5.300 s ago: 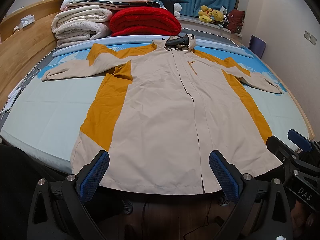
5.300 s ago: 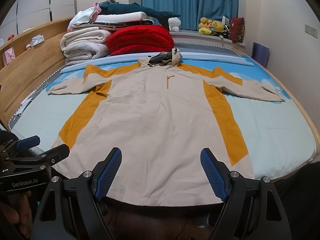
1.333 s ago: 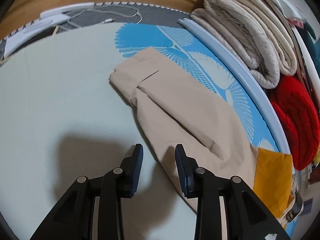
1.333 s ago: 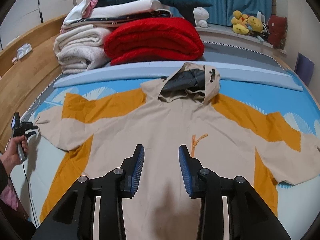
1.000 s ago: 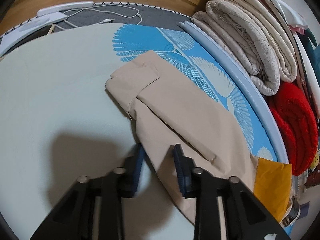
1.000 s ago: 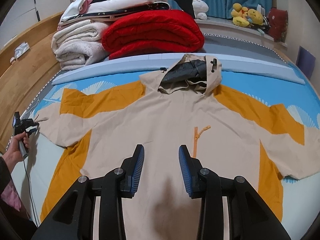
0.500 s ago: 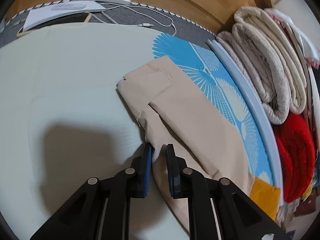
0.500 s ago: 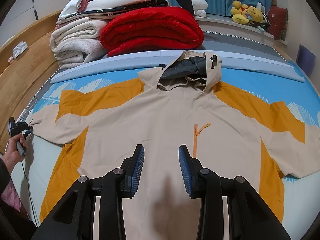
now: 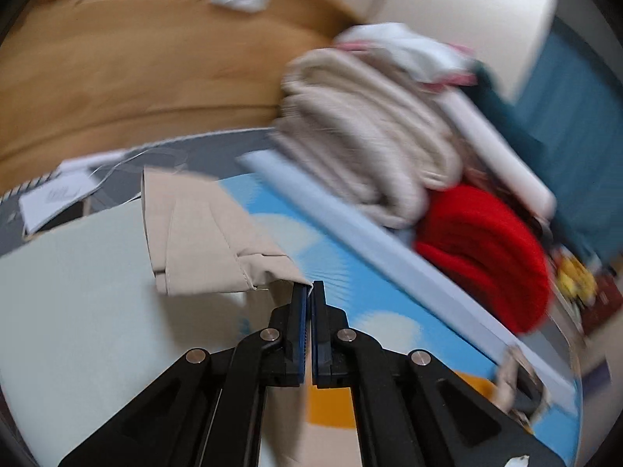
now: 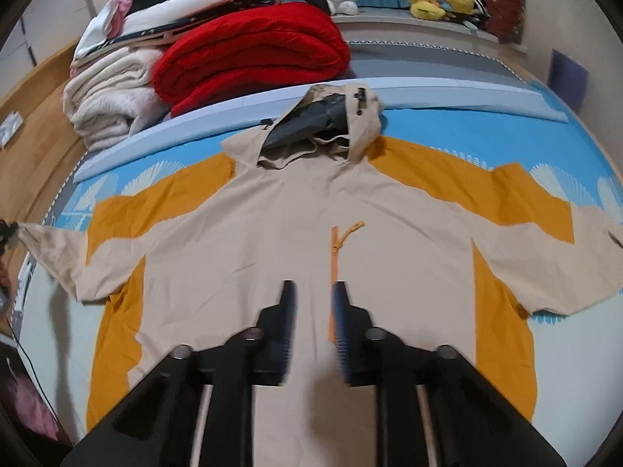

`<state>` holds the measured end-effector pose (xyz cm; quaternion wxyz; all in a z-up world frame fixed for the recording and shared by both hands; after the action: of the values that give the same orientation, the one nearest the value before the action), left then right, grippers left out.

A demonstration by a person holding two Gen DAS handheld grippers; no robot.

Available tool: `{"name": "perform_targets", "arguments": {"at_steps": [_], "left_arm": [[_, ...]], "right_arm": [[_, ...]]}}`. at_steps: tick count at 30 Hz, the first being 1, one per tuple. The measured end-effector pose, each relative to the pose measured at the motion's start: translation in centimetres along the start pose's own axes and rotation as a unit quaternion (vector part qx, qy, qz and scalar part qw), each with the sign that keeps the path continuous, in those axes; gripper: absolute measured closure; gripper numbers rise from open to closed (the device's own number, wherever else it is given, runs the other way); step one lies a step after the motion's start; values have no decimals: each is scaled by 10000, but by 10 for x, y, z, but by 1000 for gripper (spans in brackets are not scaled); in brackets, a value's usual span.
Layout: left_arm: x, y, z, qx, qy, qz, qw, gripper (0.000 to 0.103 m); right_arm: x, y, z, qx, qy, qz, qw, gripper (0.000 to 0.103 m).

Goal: Fold large clothes
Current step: 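Close the left gripper on the sleeve cuff and lift it, then carry the sleeve across the jacket body and open the left gripper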

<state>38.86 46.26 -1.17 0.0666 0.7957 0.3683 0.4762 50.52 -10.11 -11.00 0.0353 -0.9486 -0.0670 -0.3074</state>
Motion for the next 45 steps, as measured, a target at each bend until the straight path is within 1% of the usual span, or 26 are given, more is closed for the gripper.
{"name": "perform_targets", "arguments": {"at_steps": [3, 6, 7, 8, 10, 11, 13, 14, 15, 16, 17, 19, 21, 22, 23, 24, 25, 27, 28, 30, 32, 34, 37, 38, 42, 45], "left_arm": [[-26, 76, -26, -502, -178, 336, 9980, 103], [-74, 151, -42, -1086, -427, 729, 9905, 103], [-89, 171, -42, -1248, -502, 869, 9871, 103], [-110, 195, -40, -1463, -649, 1060, 9814, 103], [-156, 235, -28, -1862, -1077, 1277, 9682, 103], [-190, 258, -18, -2133, -1466, 1306, 9571, 103], [-238, 285, -4, -2489, -2136, 1333, 9352, 103], [-274, 296, 7, -2613, -2772, 1336, 9149, 97], [-303, 299, 16, -2636, -3343, 1274, 8959, 93], [-322, 297, 22, -2588, -3713, 1143, 8844, 92], [-327, 291, 28, -2455, -3812, 1049, 8851, 92], [-318, 276, 36, -2117, -3685, 991, 8998, 91], [-297, 265, 40, -1952, -3469, 962, 9123, 90], [-288, 259, 40, -1824, -3334, 1037, 9191, 89], [-285, 260, 39, -1697, -3239, 1140, 9237, 89], [-285, 251, 35, -1468, -3133, 1332, 9287, 89], [-280, 243, 35, -1228, -3045, 1507, 9325, 89], [-282, 228, 33, -917, -2921, 1684, 9370, 89], [-283, 222, 33, -769, -2904, 1769, 9373, 89], [-297, 207, 22, -637, -2936, 1892, 9349, 89], [-306, 200, 19, -539, -2995, 1990, 9316, 89], [-313, 198, 19, -477, -3088, 2043, 9277, 89], [-317, 196, 18, -476, -3226, 2096, 9218, 87], [-318, 197, 19, -449, -3239, 2107, 9213, 87], [-317, 197, 26, -408, -3242, 2204, 9191, 87], [-319, 199, 31, -435, -3256, 2188, 9188, 86]], "right_arm": [[1, 10, -10, 91, -27, 200, 9998, 86], [4, 17, -18, 204, -23, 322, 9993, 84], [3, 20, -21, 229, -23, 341, 9992, 84], [3, 23, -24, 258, -17, 345, 9991, 84], [3, 28, -27, 250, 12, 308, 9992, 84], [2, 31, -29, 209, 40, 270, 9994, 84], [-1, 38, -31, 198, 46, 261, 9995, 84], [-3, 41, -32, 209, 34, 286, 9994, 84], [-5, 44, -31, 205, 18, 312, 9993, 84], [-7, 48, -31, 193, -1, 350, 9992, 84], [-9, 50, -30, 189, -18, 402, 9990, 84], [-12, 53, -29, 200, -57, 519, 9984, 84], [-14, 53, -27, 227, -75, 578, 9980, 84], [-16, 52, -25, 239, -82, 589, 9979, 84], [-19, 49, -23, 255, -110, 595, 9978, 84], [-21, 47, -20, 273, -127, 599, 9977, 84], [-23, 45, -17, 300, -150, 616, 9975, 84], [-28, 39, -10, 402, -268, 756, 9960, 84], [-30, 36, -7, 451, -302, 813, 9952, 84], [-34, 27, 0, 581, -393, 929, 9932, 83], [-37, 18, 6, 660, -465, 954, 9922, 77], [-40, 5, 15, 754, -522, 913, 9916, 68], [-46, -13, 32, 872, -739, 876, 9896, 59], [-48, -20, 40, 941, -813, 875, 9884, 58], [-55, -28, 69, 912, -1076, 1000, 9849, 58], [-61, -33, 90, 931, -1372, 1240, 9783, 58]]}}
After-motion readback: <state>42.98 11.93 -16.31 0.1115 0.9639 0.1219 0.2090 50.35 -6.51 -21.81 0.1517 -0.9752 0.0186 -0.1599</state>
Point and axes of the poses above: each gripper's, at about its wrist camera, not at the fingertips, and z roughly the way its jaws point, y to its right, x to its top, the point moved 10 cm from there along z, roughly the way its jaws point, and after that the axes turned 9 degrees about -x, right-handed, at the moved point
